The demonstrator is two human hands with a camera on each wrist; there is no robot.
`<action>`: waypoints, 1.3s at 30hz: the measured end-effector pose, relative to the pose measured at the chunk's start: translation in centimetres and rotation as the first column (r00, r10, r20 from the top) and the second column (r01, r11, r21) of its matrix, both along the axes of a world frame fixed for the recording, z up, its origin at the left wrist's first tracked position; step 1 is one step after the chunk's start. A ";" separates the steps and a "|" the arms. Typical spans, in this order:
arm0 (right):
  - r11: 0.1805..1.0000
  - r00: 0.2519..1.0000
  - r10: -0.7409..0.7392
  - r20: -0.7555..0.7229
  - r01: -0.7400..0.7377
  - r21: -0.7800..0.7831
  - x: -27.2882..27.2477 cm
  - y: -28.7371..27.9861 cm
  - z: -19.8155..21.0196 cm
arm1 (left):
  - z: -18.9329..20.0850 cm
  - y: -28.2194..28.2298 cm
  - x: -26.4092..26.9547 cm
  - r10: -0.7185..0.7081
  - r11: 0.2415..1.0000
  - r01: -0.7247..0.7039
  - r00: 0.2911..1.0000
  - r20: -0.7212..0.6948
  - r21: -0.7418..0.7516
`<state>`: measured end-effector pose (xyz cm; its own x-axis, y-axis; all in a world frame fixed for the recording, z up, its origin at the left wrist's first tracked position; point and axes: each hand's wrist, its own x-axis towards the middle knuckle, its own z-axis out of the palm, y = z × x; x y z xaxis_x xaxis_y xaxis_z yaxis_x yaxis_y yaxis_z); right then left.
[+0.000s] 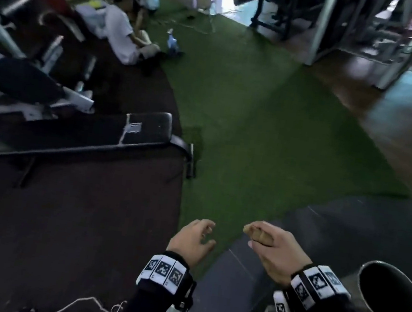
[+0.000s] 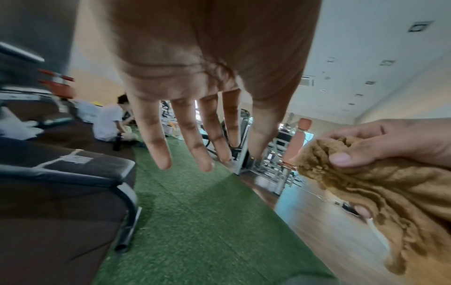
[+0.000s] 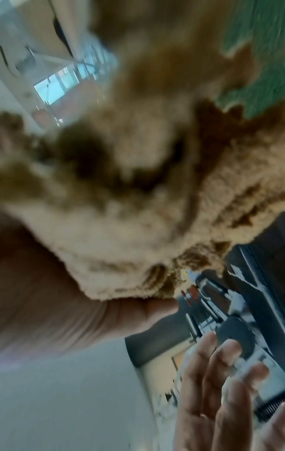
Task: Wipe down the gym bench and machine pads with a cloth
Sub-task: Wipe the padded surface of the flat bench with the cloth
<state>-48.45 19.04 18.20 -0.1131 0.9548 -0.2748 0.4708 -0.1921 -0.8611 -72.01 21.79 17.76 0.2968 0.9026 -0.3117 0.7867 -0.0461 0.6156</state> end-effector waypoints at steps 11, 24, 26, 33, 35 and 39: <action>0.916 0.913 0.397 0.091 -0.400 0.020 -9.7 11.0 0.0 | -0.7 2.9 -9.5 0.330 0.943 -0.330 0.944 0.001 -0.028; 0.817 0.813 0.572 0.109 -0.577 0.010 -17.7 22.8 -0.9 | -1.0 9.7 -15.6 0.559 0.829 -0.559 0.829 0.027 -0.001; 0.813 0.808 0.579 0.107 -0.582 0.004 -19.3 24.0 -1.1 | -1.1 11.2 -17.1 0.562 0.827 -0.562 0.827 0.035 -0.001; 0.834 0.828 0.548 0.120 -0.551 -0.009 -27.6 29.5 -2.8 | -2.3 18.4 -25.9 0.514 0.858 -0.514 0.857 0.024 -0.022; 0.847 0.840 0.528 0.125 -0.531 -0.016 -30.8 31.5 -3.5 | -2.8 21.4 -29.5 0.488 0.873 -0.487 0.873 0.017 -0.038; 0.900 0.896 0.436 0.085 -0.433 -0.048 -37.7 35.2 -3.9 | -2.7 27.2 -37.3 0.422 0.905 -0.420 0.907 0.012 -0.062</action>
